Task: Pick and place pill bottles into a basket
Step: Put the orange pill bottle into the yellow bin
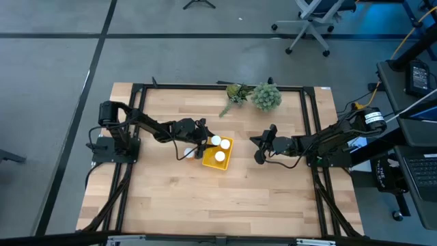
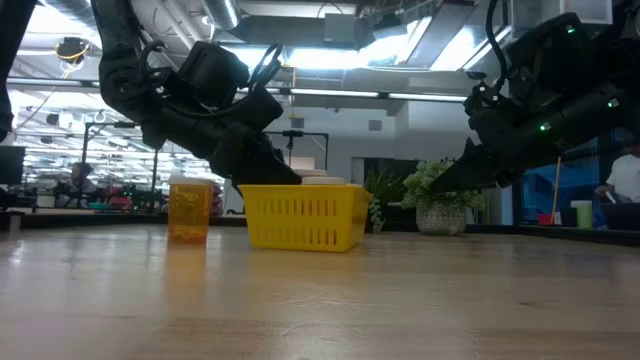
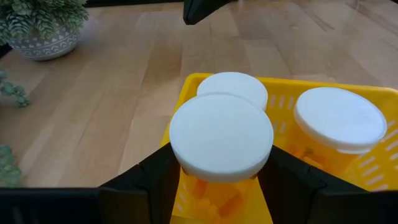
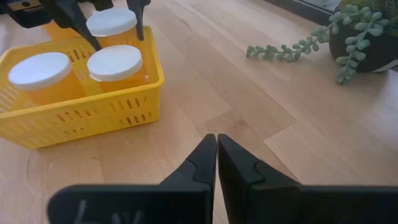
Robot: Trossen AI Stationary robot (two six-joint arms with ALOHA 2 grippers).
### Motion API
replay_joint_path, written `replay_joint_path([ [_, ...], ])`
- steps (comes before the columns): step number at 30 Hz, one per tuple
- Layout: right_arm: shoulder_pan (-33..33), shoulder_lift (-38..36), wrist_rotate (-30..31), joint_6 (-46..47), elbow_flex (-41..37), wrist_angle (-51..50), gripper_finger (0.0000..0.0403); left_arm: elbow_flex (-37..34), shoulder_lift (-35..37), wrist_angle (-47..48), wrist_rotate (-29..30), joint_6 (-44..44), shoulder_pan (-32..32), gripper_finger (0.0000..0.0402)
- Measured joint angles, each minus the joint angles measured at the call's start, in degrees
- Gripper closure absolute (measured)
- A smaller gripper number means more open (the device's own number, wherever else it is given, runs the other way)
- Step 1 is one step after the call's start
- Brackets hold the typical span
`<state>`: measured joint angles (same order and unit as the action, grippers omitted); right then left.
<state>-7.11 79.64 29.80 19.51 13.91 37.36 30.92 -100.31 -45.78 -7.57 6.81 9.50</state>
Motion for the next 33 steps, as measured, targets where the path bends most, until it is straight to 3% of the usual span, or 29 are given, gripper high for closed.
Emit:
replay_joint_path([
  [15,-1.1,0.0,0.0,-0.2,0.0,0.0,0.0382,0.0,0.1,0.5,0.0,-0.2,0.0,0.0171],
  [33,-1.1,0.0,0.0,-0.1,0.0,0.0,0.0382,0.0,0.5,4.4,0.4,-1.4,0.0,0.0170],
])
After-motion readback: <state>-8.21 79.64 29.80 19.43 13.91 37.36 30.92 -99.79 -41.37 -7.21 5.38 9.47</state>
